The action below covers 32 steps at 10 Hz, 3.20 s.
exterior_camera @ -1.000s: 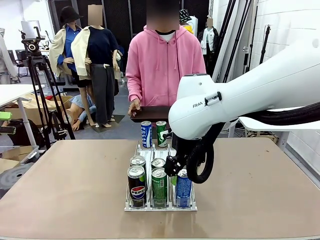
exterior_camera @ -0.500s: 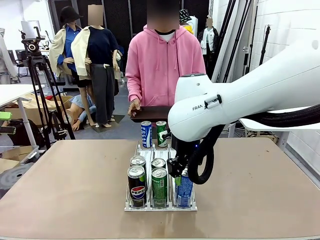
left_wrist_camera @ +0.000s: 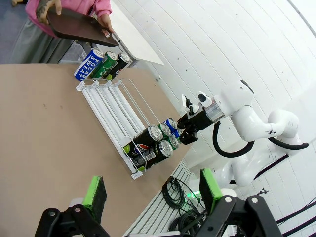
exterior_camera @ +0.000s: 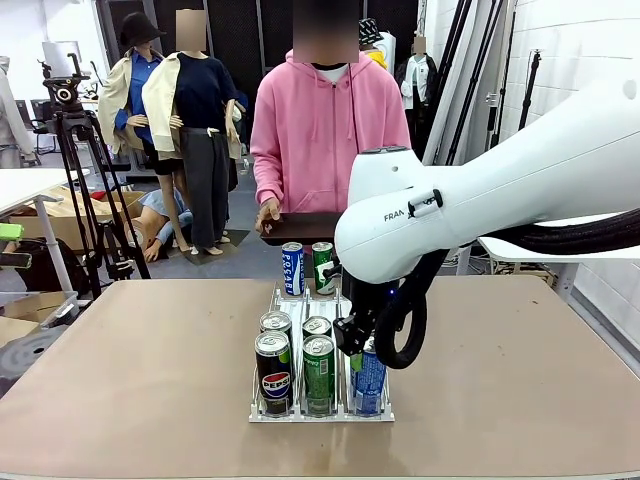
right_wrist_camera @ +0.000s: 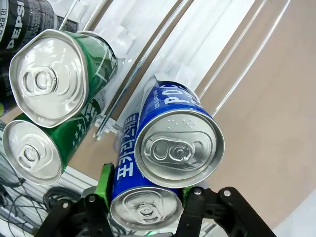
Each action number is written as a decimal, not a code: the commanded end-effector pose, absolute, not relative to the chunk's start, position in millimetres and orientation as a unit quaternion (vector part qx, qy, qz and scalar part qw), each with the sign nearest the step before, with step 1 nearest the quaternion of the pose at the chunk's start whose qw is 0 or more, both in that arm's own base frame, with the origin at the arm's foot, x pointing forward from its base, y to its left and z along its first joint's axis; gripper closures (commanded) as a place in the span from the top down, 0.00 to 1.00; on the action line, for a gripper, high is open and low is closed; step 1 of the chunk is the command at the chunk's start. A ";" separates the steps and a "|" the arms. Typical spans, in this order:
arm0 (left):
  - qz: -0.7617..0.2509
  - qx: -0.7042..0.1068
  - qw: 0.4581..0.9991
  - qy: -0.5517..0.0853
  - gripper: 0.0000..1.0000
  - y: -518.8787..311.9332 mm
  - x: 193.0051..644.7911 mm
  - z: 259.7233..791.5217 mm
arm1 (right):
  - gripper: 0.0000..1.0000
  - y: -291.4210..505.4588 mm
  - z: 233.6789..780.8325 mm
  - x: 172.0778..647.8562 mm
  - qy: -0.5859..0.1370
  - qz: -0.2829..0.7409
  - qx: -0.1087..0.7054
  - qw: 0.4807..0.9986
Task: Retrieve and hand over the desired beverage to the person.
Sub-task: Pick up a can of the same type that the person held from the Automatic Can Dispenser.
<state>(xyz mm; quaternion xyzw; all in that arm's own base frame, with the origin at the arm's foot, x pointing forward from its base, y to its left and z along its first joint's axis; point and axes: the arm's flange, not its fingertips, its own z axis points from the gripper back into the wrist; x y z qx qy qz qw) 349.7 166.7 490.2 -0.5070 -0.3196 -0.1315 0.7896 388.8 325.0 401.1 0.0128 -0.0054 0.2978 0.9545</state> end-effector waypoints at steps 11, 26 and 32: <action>-0.132 -0.513 0.784 -0.324 1.00 168.1 348.5 491.6 | 0.00 328.9 530.8 368.5 -0.021 0.283 -0.030 0.958; -0.132 -0.513 0.784 -0.324 1.00 168.1 348.5 491.6 | 0.00 93.4 579.1 342.6 -0.047 0.245 0.004 0.968; -0.132 -0.513 0.784 -0.324 1.00 168.1 348.5 491.6 | 0.00 83.5 582.2 342.4 -0.036 0.234 0.007 0.972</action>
